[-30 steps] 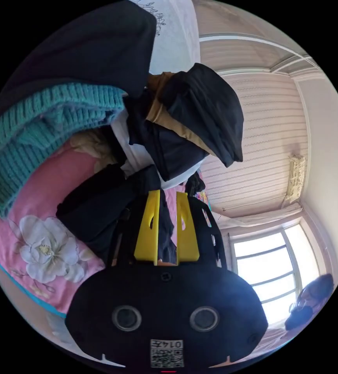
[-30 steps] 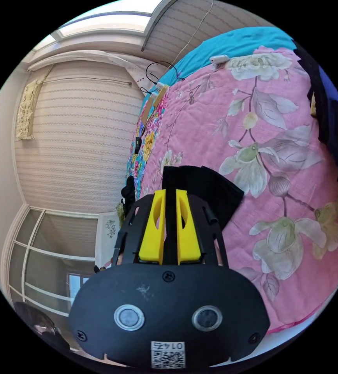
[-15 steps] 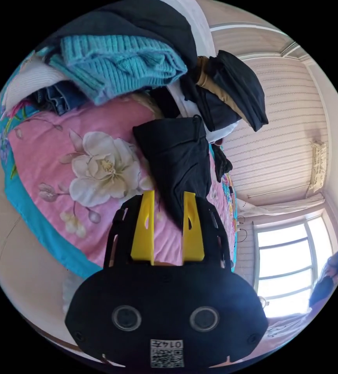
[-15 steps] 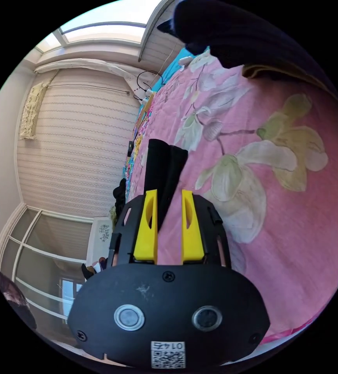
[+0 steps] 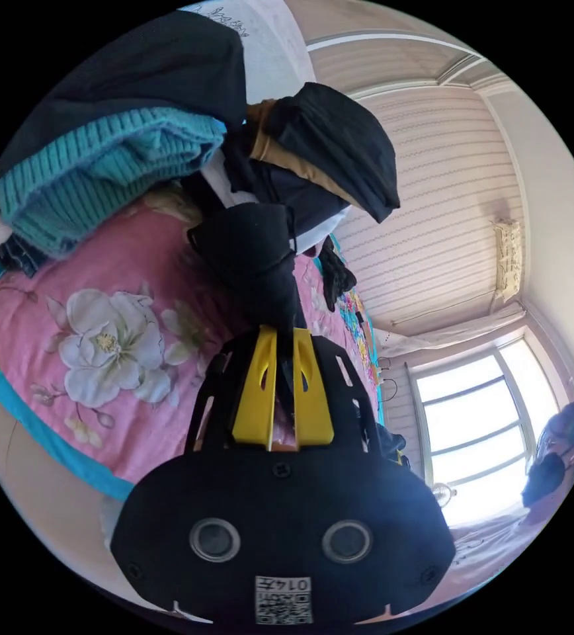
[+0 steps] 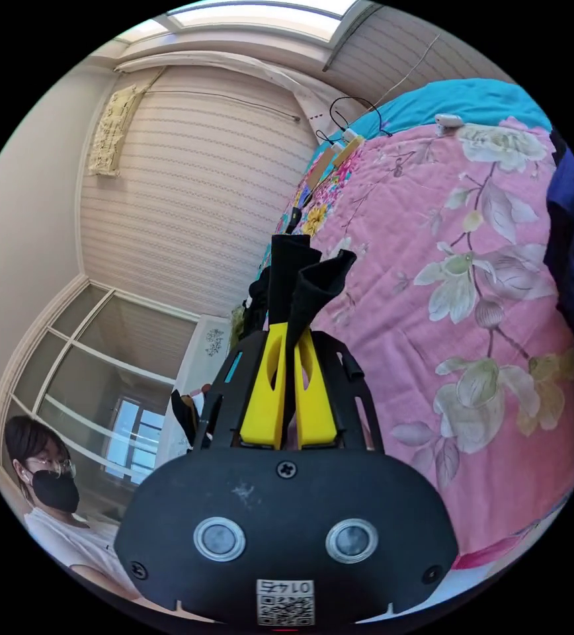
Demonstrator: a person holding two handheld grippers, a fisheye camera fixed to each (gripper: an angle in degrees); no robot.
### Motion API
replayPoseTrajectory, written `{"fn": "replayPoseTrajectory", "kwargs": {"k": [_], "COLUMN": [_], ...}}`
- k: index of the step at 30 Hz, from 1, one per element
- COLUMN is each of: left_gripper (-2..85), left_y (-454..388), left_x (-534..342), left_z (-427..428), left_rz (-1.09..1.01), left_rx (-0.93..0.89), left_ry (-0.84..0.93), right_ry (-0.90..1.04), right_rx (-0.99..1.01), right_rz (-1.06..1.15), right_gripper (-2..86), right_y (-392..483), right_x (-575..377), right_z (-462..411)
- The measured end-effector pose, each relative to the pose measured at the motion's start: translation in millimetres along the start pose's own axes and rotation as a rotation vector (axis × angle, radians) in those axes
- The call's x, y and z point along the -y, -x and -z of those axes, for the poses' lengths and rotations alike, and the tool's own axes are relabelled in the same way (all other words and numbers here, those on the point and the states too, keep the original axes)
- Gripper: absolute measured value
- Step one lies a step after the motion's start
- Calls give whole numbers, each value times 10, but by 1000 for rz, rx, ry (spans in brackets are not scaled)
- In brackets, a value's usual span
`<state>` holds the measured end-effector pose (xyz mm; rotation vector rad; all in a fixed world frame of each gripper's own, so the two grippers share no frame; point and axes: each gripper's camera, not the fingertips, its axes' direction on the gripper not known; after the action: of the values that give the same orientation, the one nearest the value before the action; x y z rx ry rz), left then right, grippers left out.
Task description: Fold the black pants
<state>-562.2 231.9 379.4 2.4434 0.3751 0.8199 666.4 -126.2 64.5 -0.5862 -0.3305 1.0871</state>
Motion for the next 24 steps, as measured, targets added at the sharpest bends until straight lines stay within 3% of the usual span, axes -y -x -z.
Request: {"fn": "replayPoseTrajectory", "kwargs": {"k": [5, 8, 10, 14, 18, 24], "left_gripper": [42, 48, 51, 46, 41, 49], "left_y": [-182, -139, -34, -259, -913, -2363], "left_x": [-335, -648, -911, -1256, -1496, -1963], "left_z": [181, 152, -20, -43, -128, -1209], "left_rz": [-17, -22, 84, 87, -96, -548], "left_rx": [-28, 87, 214, 229, 323, 275], "left_ry": [22, 93, 191, 107, 131, 374], "right_ry": [108, 212, 242, 61, -124, -96], "right_rx": [-78, -182, -282, -242, -256, -389], "right_rz": [-19, -92, -206, -296, -300, -44], "right_gripper": [2, 3, 7, 15, 19, 21], "right_y": [-103, -395, -697, -864, -889, -573], "right_x": [-347, -704, -1016, -1393, -1703, -1792], "right_z": [641, 893, 1010, 1378, 1808, 1703]}}
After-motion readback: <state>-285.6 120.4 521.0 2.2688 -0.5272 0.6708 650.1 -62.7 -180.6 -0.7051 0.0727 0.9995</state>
